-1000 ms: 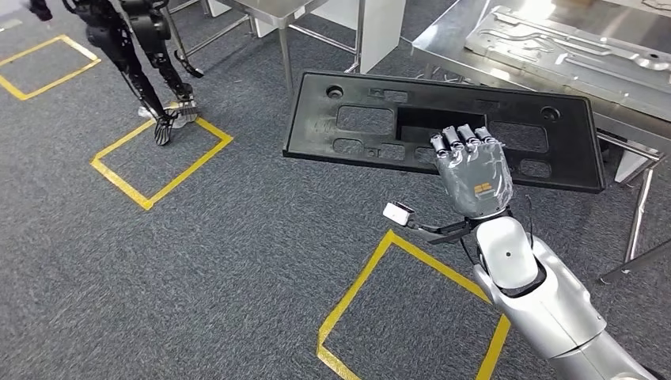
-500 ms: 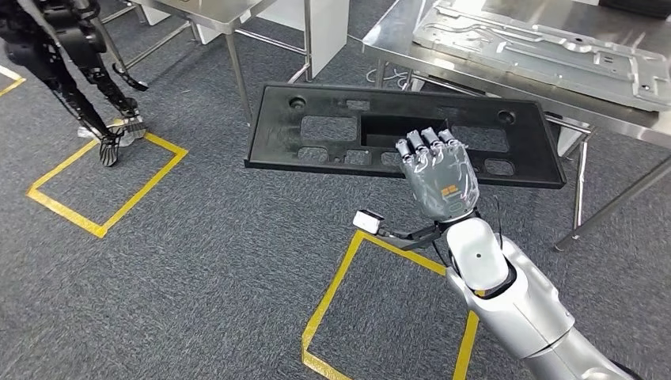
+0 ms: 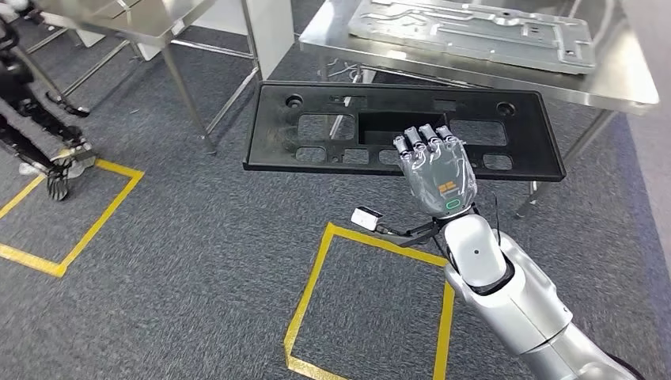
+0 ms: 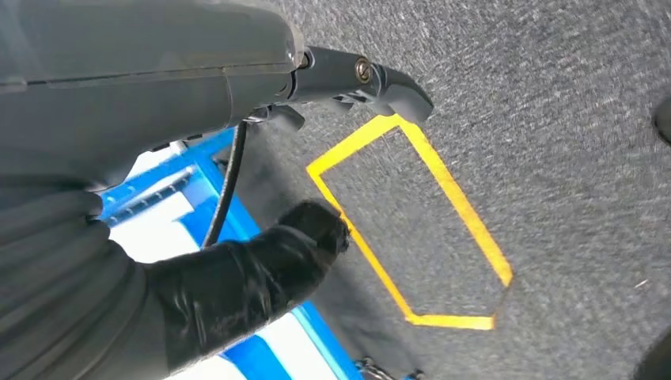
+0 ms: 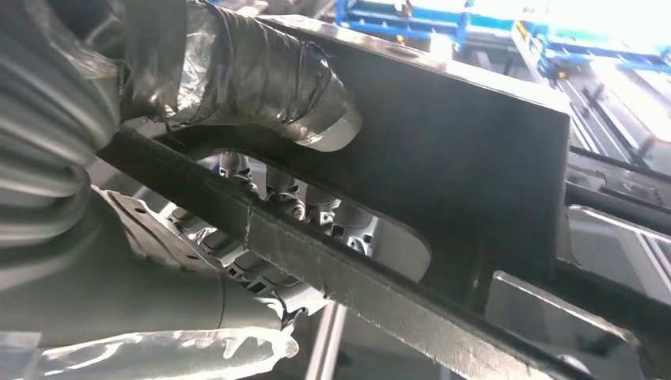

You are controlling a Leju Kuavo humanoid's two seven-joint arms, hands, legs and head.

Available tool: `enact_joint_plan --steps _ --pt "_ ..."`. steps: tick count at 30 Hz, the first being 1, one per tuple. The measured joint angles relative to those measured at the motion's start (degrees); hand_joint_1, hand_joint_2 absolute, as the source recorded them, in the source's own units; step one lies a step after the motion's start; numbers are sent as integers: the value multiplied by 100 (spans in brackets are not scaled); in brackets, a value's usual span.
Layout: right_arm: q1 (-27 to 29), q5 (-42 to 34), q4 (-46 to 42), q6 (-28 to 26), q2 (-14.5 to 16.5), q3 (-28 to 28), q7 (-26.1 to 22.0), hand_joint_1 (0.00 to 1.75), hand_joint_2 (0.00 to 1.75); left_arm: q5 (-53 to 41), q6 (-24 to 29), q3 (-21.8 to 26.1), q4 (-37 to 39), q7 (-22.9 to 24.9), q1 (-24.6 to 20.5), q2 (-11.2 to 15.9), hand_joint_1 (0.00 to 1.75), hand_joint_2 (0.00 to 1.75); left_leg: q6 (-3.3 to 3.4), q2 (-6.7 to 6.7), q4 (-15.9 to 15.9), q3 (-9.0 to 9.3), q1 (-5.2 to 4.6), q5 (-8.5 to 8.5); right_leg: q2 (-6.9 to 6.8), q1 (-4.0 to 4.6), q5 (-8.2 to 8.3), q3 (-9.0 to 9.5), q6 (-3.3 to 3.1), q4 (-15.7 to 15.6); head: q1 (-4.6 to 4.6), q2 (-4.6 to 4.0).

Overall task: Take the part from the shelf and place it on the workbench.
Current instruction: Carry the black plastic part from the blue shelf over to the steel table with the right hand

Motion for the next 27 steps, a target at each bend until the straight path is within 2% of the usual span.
enact_joint_plan --steps 2,3,4,5,6,7,9,10,11,13,14,15,17,18,19,20,21,23,24,25,27 --pt "-6 0 7 2 33 2 1 175 175 -63 28 0 1 5 7 -17 0 175 -5 -310 667 -335 12 -337 135 -2 2 25 -58 -22 -1 0" --pt "-2 0 12 3 52 4 -2 175 175 -103 50 0 1 16 4 -32 0 175 -7 -381 1047 -548 11 -475 208 11 -4 26 -76 -16 -1 0" --pt "3 0 18 6 71 7 -4 175 175 -137 73 0 1 34 -1 -48 0 175 -7 -411 1299 -710 7 -514 288 24 -13 29 -86 -7 -1 0" --pt "7 0 24 9 84 10 -5 175 175 -166 92 0 1 54 -9 -69 0 175 -2 -424 1361 -787 6 -440 372 34 -23 34 -91 6 -1 0" --pt "6 0 28 13 94 15 -6 175 175 -192 111 0 1 74 -17 -92 0 175 10 -441 1192 -754 6 -253 457 41 -36 44 -90 22 -1 0" --pt "1 0 30 15 101 19 -6 175 175 -221 123 1 1 91 -26 -114 0 175 30 -502 833 -630 7 5 541 43 -55 56 -81 45 -1 0" --pt "-23 0 32 28 104 22 -3 175 175 -303 135 4 1 116 -49 -149 0 175 79 -781 162 -365 21 326 684 39 -94 42 -41 102 -1 0" --pt "-37 0 33 39 108 23 -4 175 175 -369 137 13 1 125 -69 -161 0 175 99 -889 -20 -292 18 376 747 26 -103 18 -9 124 0 0" --pt "-47 0 37 54 112 23 -5 175 175 -445 137 31 1 134 -100 -168 0 175 117 -940 -64 -269 9 355 809 6 -99 -7 28 129 -2 0" --pt "-56 -1 51 75 119 23 -10 175 175 -583 131 98 0 149 -169 -184 0 175 165 -817 -126 -231 4 378 919 -21 -82 -29 103 110 -4 0" --pt "-67 -2 60 88 119 23 -11 175 175 -629 125 137 -1 151 -195 -187 0 175 199 -746 -172 -197 16 393 847 -8 -106 -42 137 142 -2 0" --pt "-87 -3 68 103 120 23 -11 175 175 -667 120 175 -1 148 -203 -191 0 175 238 -674 -222 -161 31 408 698 6 -182 -97 169 264 1 0" --pt "-134 -8 80 133 126 23 -10 175 175 -752 112 251 -2 132 -201 -190 0 175 291 -552 -275 -114 31 412 295 5 -481 -384 235 846 5 0" --pt "-147 -12 90 142 128 23 -9 175 175 -801 110 290 -2 125 -202 -190 0 175 303 -500 -276 -105 27 403 187 -22 -633 -582 265 1218 4 0" --pt "-150 -16 101 150 131 23 -9 175 175 -851 108 328 -2 120 -209 -190 0 175 302 -453 -274 -98 28 391 136 -51 -716 -744 293 1508 5 0" --pt "-148 -20 116 166 131 23 -9 175 175 -902 108 369 -2 119 -217 -190 0 175 294 -416 -271 -86 32 375 114 -79 -692 -816 317 1616 5 0" --pt "-147 -22 132 187 132 23 -8 175 175 -953 108 412 -2 119 -228 -191 0 175 279 -387 -269 -65 38 355 101 -103 -560 -769 335 1500 5 0" --pt "-150 -26 160 229 132 23 -7 175 175 -1054 108 504 -2 119 -245 -191 0 175 231 -344 -263 -4 50 300 55 -127 -167 -395 343 761 5 0" --pt "-155 -29 170 242 134 23 -11 175 175 -1096 109 546 -2 120 -252 -191 0 175 197 -329 -255 18 44 269 29 -115 -41 -207 330 399 5 0" --pt "-160 -37 178 251 139 22 -19 175 175 -1129 109 588 -2 120 -256 -191 0 175 159 -319 -254 34 34 245 10 -98 13 -85 305 160 5 0" --pt "-167 -60 193 276 147 23 -37 175 175 -1162 110 664 -2 121 -265 -190 0 175 84 -303 -281 61 19 220 14 -54 -19 -30 236 48 5 0"
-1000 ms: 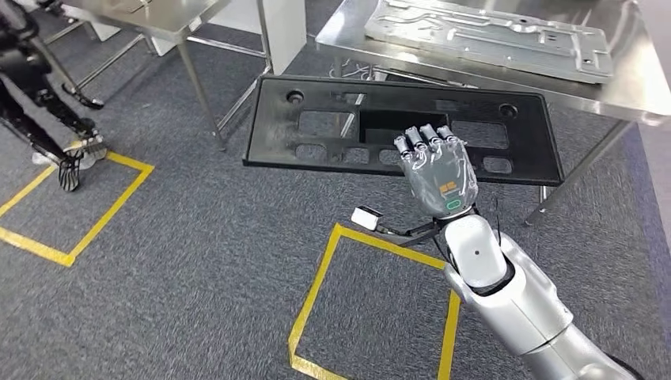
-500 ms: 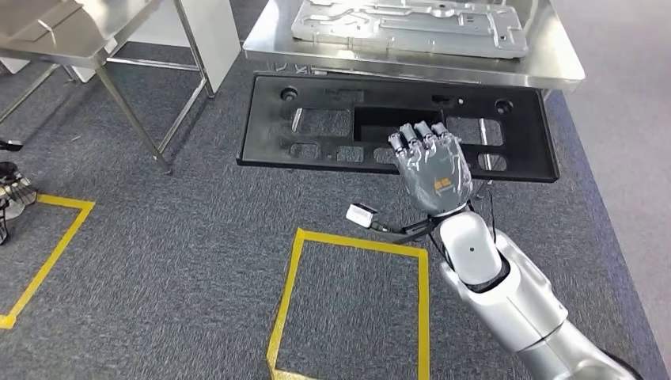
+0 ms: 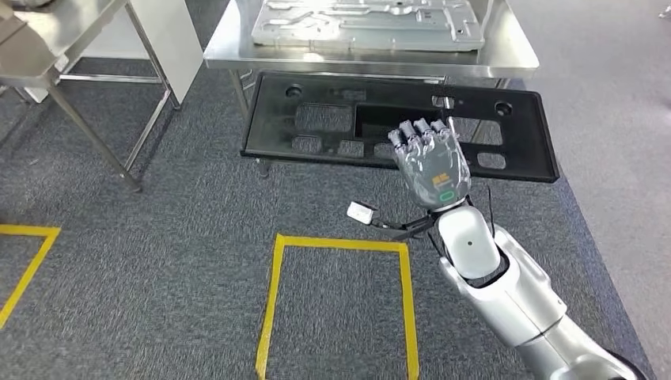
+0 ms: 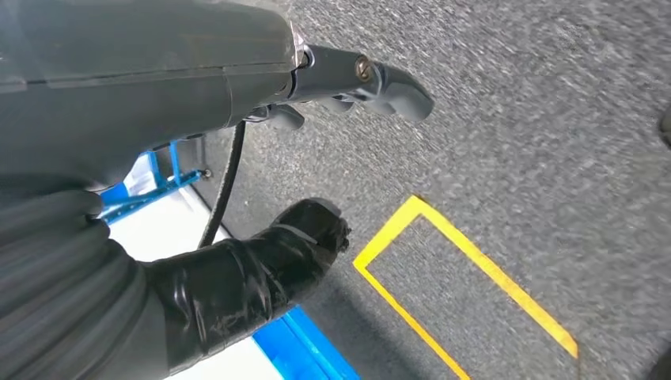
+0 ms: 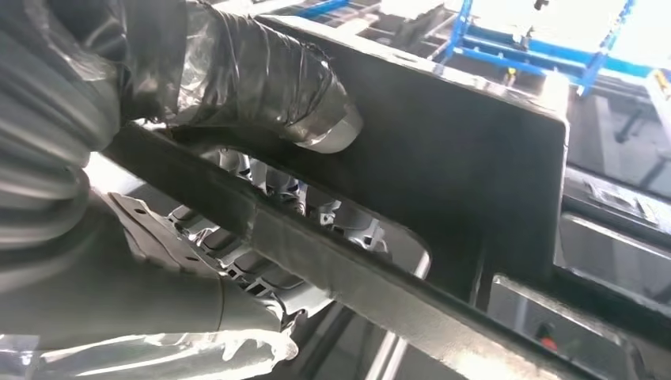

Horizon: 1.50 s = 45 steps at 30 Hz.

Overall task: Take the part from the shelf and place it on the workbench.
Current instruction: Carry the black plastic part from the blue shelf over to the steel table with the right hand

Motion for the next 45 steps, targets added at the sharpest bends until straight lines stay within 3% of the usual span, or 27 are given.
enact_joint_plan --steps 2,4,7,8,9,11,13,15,18,20,22,23,24,25,27,28,29,32,34,37,39,40,43,45 --pt "-4 -22 14 27 5 -1 -10 175 175 -8 0 53 1 -1 -13 -1 0 175 -67 2 -1 30 15 -36 25 -15 -14 46 -89 -41 -1 0" --pt "-21 -41 17 63 20 -1 -19 175 175 -15 2 89 1 -2 -20 -2 0 175 -92 -39 339 -114 24 -216 38 -31 -29 128 -185 -96 -2 0" --pt "-35 -60 24 128 48 1 -50 175 175 -23 4 160 0 -2 -12 0 0 175 -82 -98 1494 -786 3 -611 70 24 -105 218 -277 -100 -2 0" --pt "-32 -62 27 140 51 1 -56 175 175 -24 4 179 1 -2 -4 1 0 175 -71 -102 1691 -950 -4 -590 91 46 -139 254 -291 -95 -2 0" --pt "-30 -62 29 145 52 1 -58 175 175 -25 4 192 1 -2 5 1 0 175 -52 -103 1650 -999 -10 -443 114 65 -179 298 -296 -87 -2 0" --pt "-31 -63 29 146 56 1 -55 175 175 -26 4 208 1 -1 20 5 0 175 17 -112 981 -801 -31 72 153 90 -276 408 -288 -70 -2 0" --pt "-45 -74 30 156 63 1 -57 175 175 -28 5 219 1 -3 18 21 0 175 91 -125 342 -531 -71 357 179 115 -364 478 -248 -49 -2 0" --pt "-60 -115 28 186 67 1 -70 175 175 -34 5 235 1 -8 8 35 0 175 139 -130 153 -428 -106 325 190 119 -391 502 -188 -40 -2 0" --pt "-72 -219 20 276 68 0 -81 175 175 -48 7 318 0 -17 12 44 0 175 222 -132 41 -305 -84 284 164 95 -425 470 -101 122 -2 0" --pt "-96 -263 15 328 68 1 -75 175 175 -51 14 390 0 -23 21 44 0 175 274 -130 -3 -209 -72 244 133 66 -619 178 -37 635 -2 0" --pt "-103 -279 14 363 68 1 -77 175 175 -52 21 447 0 -27 29 43 0 175 295 -130 -5 -141 -70 179 122 32 -845 -294 12 1326 -2 0" --pt "-96 -288 14 386 68 1 -83 175 175 -54 24 470 1 -31 35 42 0 175 288 -133 -3 -96 -66 137 115 12 -858 -477 28 1515 -2 0" --pt "-91 -302 13 411 68 1 -90 175 175 -55 26 490 1 -36 41 40 0 175 275 -136 1 -40 -60 90 109 -3 -767 -566 40 1512 -2 0" --pt "-90 -320 7 438 68 1 -97 175 175 -58 30 507 1 -40 47 38 0 175 256 -138 6 28 -50 36 99 -16 -563 -550 48 1301 -2 0" --pt "-99 -357 -16 477 67 1 -115 175 175 -64 36 543 1 -46 66 33 0 175 199 -135 10 180 -33 -80 69 -16 -60 -337 46 571 -2 0" --pt "-113 -372 -27 496 67 1 -127 175 175 -69 38 568 1 -47 73 33 0 175 164 -130 7 231 -30 -128 52 3 68 -243 25 270 1 0" --pt "-125 -384 -35 513 67 2 -142 175 175 -73 39 596 2 -47 76 33 0 175 126 -122 -8 258 -33 -165 42 24 133 -185 -10 98 1 0" --pt "-146 -422 -57 562 76 10 -171 175 175 -83 42 675 2 -51 65 33 0 175 20 -106 25 297 -42 -180 59 42 90 -89 -162 11 -3 0" --pt "-163 -449 -70 572 85 11 -170 175 175 -85 42 709 2 -56 65 31 0 175 -7 -108 374 161 -31 -205 72 36 45 26 -249 -28 -3 0" --pt "-182 -460 -80 574 98 13 -169 175 175 -85 43 748 2 -57 69 29 0 175 -30 -116 1395 -514 -38 -547 88 64 -60 172 -324 -49 -4 0" --pt "-177 -476 -80 586 99 17 -173 175 175 -87 44 767 2 -57 83 29 0 175 -13 -117 1630 -845 -51 -737 110 99 -157 285 -342 -49 -4 0" --pt "-176 -486 -80 598 100 19 -174 175 175 -89 44 773 2 -58 94 29 0 175 19 -119 1479 -883 -59 -658 122 118 -211 357 -347 -49 -4 0" --pt "-180 -499 -79 634 103 21 -175 175 175 -89 46 797 2 -60 125 44 0 175 176 -148 488 -707 -135 160 152 158 -374 538 -335 -45 -3 0" --pt "-184 -501 -78 653 113 23 -176 175 175 -90 50 806 2 -60 132 68 0 175 244 -194 172 -629 -194 385 177 156 -446 592 -278 -24 -3 0"
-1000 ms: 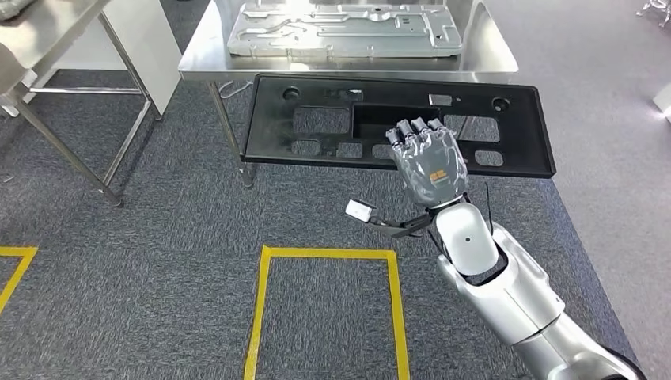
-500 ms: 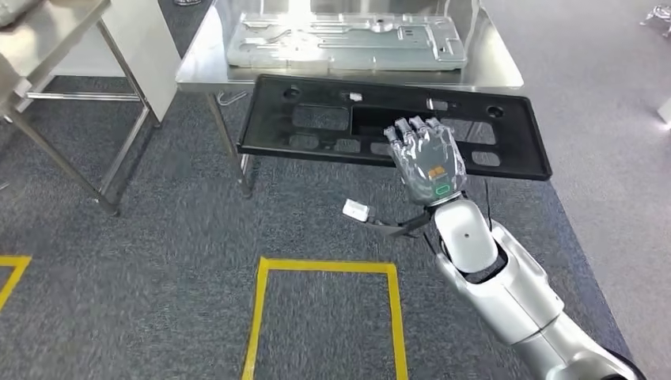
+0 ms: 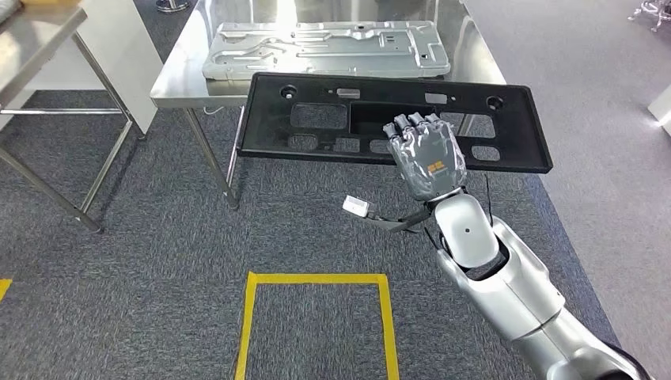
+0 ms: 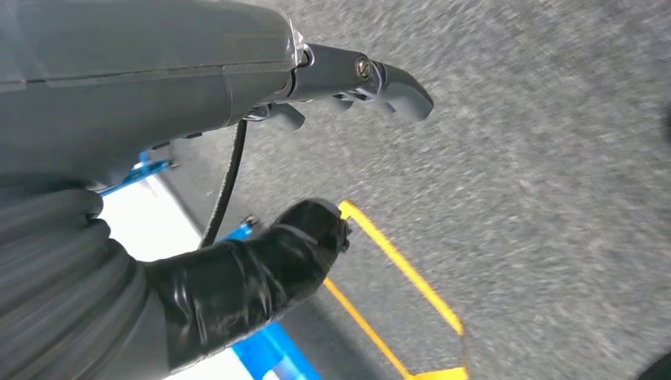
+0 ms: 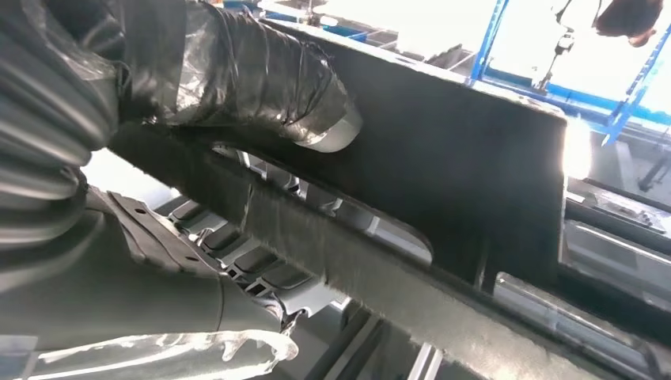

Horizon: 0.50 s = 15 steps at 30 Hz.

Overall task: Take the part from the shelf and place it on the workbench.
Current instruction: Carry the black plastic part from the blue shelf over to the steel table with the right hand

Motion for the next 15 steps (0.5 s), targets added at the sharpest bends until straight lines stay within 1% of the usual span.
enact_joint_plan --steps 1,3,4,5,6,7,8,9,10,11,13,14,15 --pt "-1 -2 -1 7 6 1 0 175 175 -1 2 5 0 0 -1 5 0 175 21 -19 -35 40 -13 -40 14 -1 0 31 38 27 -1 0" --pt "-13 -7 -4 7 12 2 0 175 175 -2 4 25 0 1 1 5 0 175 67 -14 -133 193 0 5 7 -13 -1 66 100 114 1 0" --pt "-29 -10 -6 6 12 2 1 175 175 -2 4 39 1 1 1 3 0 175 90 -9 -162 274 14 2 -8 -19 -38 24 128 239 1 0" --pt "-48 -11 -6 5 12 2 2 175 175 -2 4 55 1 1 -2 2 0 175 105 -5 -180 342 26 -9 -24 -32 -121 -87 163 458 1 0" --pt "-60 -11 -7 4 12 2 3 175 175 -2 4 71 1 1 -9 1 0 175 113 -3 -186 390 34 -38 -39 -54 -239 -279 201 768 1 0" --pt "-66 -12 -6 4 12 2 2 175 175 -2 4 81 1 0 -18 1 0 175 117 -5 -186 424 38 -78 -47 -75 -382 -519 236 1109 1 0" --pt "-61 -12 -5 5 12 2 2 175 175 -2 4 88 1 -1 -25 -2 0 175 110 -8 -183 465 43 -125 -52 -98 -504 -755 264 1382 1 0" --pt "-51 -12 -5 6 12 2 -1 175 175 -2 4 93 1 -1 -28 -6 0 175 102 -11 -181 518 47 -176 -59 -115 -559 -924 277 1509 1 0" --pt "-44 -12 -4 7 12 3 -3 175 175 -2 4 96 1 -1 -28 -11 0 175 91 -14 -178 587 52 -234 -66 -126 -502 -1001 280 1444 1 0" --pt "-42 -12 -4 8 12 3 -2 175 175 -2 4 98 1 -1 -27 -19 0 175 76 -15 -177 670 58 -298 -72 -133 -314 -987 276 1194 1 0" --pt "-46 -13 -3 9 11 4 2 175 175 -2 5 102 1 -1 -22 -29 0 175 30 -14 -178 833 63 -422 -85 -124 230 -846 252 511 -1 0" --pt "-48 -14 -2 11 11 4 3 175 175 -2 6 103 1 -1 -23 -32 0 175 0 -14 -187 886 64 -473 -91 -106 427 -788 225 242 2 0" --pt "-49 -15 -5 14 17 5 1 175 175 -2 7 104 1 -2 -29 -31 0 175 -33 -15 -209 914 66 -506 -98 -87 549 -749 188 93 4 0"
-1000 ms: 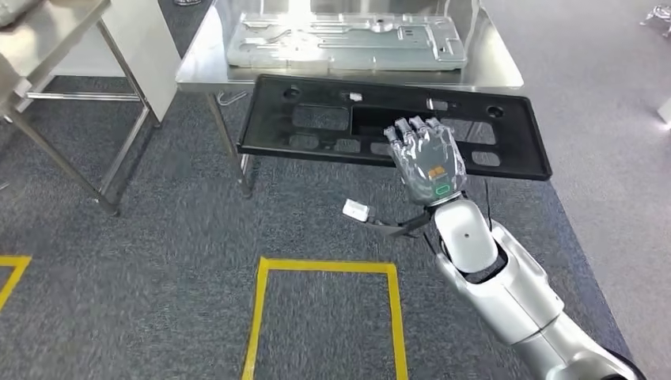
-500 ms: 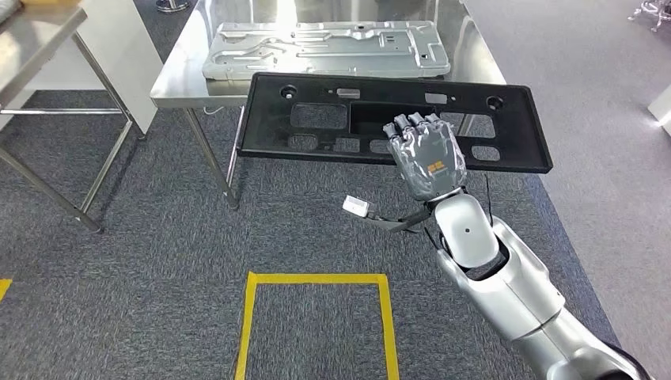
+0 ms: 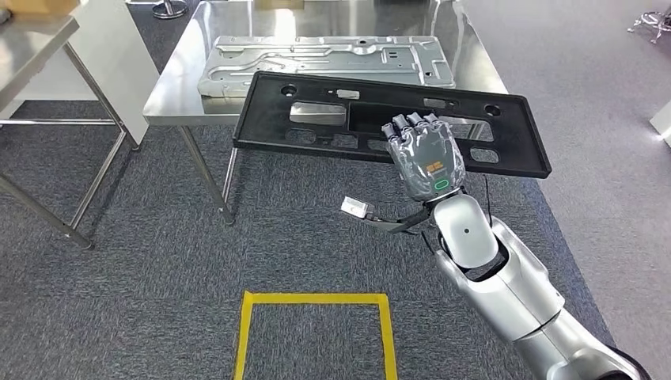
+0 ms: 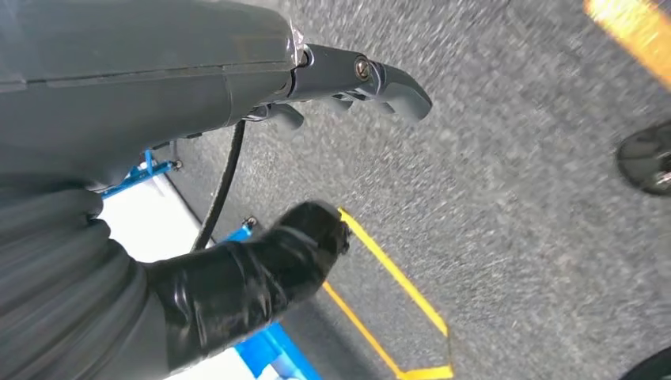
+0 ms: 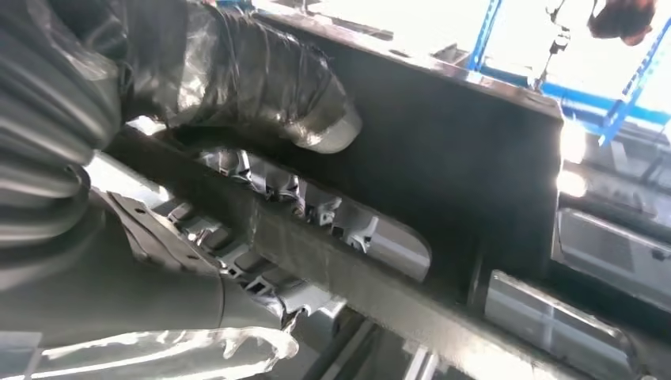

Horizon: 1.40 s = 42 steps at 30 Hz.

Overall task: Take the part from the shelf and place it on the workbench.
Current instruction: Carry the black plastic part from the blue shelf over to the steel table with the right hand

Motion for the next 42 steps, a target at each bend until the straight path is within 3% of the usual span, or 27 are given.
enact_joint_plan --steps 4,6,8,10,11,12,13,15,16,18,20,23,25,26,27,29,30,31,33,35,37,39,40,41,42 --pt "-18 7 -38 11 34 4 2 175 175 0 3 2 0 -11 -41 7 0 175 -128 15 160 6 6 16 10 10 -9 205 -186 -192 4 0" --pt "-48 25 -62 16 69 7 1 175 175 0 1 2 0 -25 -55 9 0 175 -153 24 684 -284 21 -107 11 -6 -69 350 -250 -244 2 0" --pt "-69 36 -78 21 101 10 1 175 175 0 1 2 0 -33 -53 11 0 175 -185 23 1345 -760 24 -387 12 0 -161 456 -275 -251 0 0" --pt "-69 39 -82 38 120 20 -2 175 175 0 0 2 0 -35 -40 11 0 175 -211 23 1564 -1081 25 -536 17 9 -273 585 -273 -251 1 0" --pt "-69 40 -82 52 125 25 -3 175 175 0 -2 1 0 -36 -28 11 0 175 -212 24 1411 -1118 25 -439 20 13 -334 665 -268 -251 1 0" --pt "-70 40 -84 69 133 30 -4 175 175 0 -2 1 0 -38 -15 12 0 175 -196 24 1097 -1081 25 -195 22 18 -401 752 -260 -251 1 0" --pt "-73 39 -85 85 140 34 -4 175 175 0 -3 1 0 -39 3 15 0 175 -169 24 711 -1020 24 164 22 23 -469 815 -246 -250 1 0" --pt "-90 37 -90 113 154 45 -6 175 175 0 -5 2 0 -41 12 22 0 175 -117 25 191 -918 -5 617 29 41 -595 909 -192 -236 1 0" --pt "-100 35 -92 121 158 51 -8 175 175 0 -8 2 0 -41 11 27 0 175 -93 22 100 -896 -18 698 33 46 -634 934 -160 -217 1 0" --pt "-130 27 -110 131 166 58 -12 175 175 0 -14 2 0 -39 -8 34 0 175 -42 15 81 -818 -22 657 37 47 -670 966 -105 -153 1 0" --pt "-166 22 -136 135 168 60 -13 175 175 0 -17 3 0 -37 -19 40 0 175 20 12 52 -715 -3 618 33 34 -674 834 -55 147 2 0" --pt "-213 8 -153 174 167 69 -13 175 175 0 -20 7 0 -35 -30 48 0 175 75 8 39 -575 5 498 24 -3 -948 156 30 1144 2 0" --pt "-215 -10 -153 204 166 86 -15 175 175 0 -28 7 0 -34 -44 49 0 175 71 -3 44 -453 7 381 23 -26 -1163 -238 56 1458 3 0" --pt "-214 -19 -153 212 166 93 -16 175 175 0 -35 7 0 -33 -48 48 0 175 65 -9 46 -375 8 318 21 -31 -1147 -317 57 1383 3 0" --pt "-216 -26 -154 216 166 98 -17 175 175 0 -43 5 0 -32 -52 46 0 175 53 -12 47 -278 9 244 18 -31 -965 -308 47 1112 3 0" --pt "-221 -34 -150 218 165 99 -16 175 175 0 -55 5 1 -25 -55 42 0 175 7 -18 45 -116 8 101 11 -8 -306 -182 -5 391 1 0" --pt "-226 -37 -146 221 165 102 -16 175 175 0 -57 5 1 -21 -66 41 0 175 -25 -23 39 -53 4 38 10 12 -39 -116 -41 119 1 0" --pt "-231 -40 -144 223 168 106 -17 175 175 0 -58 5 2 -17 -78 44 0 175 -55 -29 24 -12 0 1 9 27 107 -81 -80 -16 1 0" --pt "-247 -43 -143 228 178 115 -20 175 175 0 -61 6 2 -12 -114 55 0 175 -122 -38 42 29 -9 24 12 35 96 -5 -155 -79 1 0" --pt "-258 -43 -138 233 197 122 -17 175 175 0 -66 6 2 -8 -138 61 0 175 -183 -24 337 -98 -1 123 9 15 68 139 -233 -176 1 0" --pt "-273 -43 -129 249 225 147 -15 175 175 0 -72 6 2 -6 -155 61 0 175 -222 -4 974 -497 15 76 6 2 2 294 -291 -251 1 0" --pt "-275 -43 -114 269 251 186 -16 175 175 0 -75 5 2 -6 -164 64 0 175 -257 4 1525 -967 22 -253 11 3 -101 413 -312 -268 1 0" --pt "-269 -43 -103 278 262 202 -17 175 175 0 -76 5 2 -6 -164 65 0 175 -272 6 1611 -1123 24 -416 17 4 -162 482 -312 -269 1 0" --pt "-262 -43 -92 283 269 214 -17 175 175 0 -77 4 2 -5 -160 66 0 175 -276 8 1540 -1202 26 -476 22 5 -225 561 -308 -269 1 0" --pt "-259 -43 -83 286 274 226 -17 175 175 0 -77 4 2 -5 -155 67 0 175 -271 10 1307 -1206 27 -372 27 6 -294 649 -300 -269 1 0"
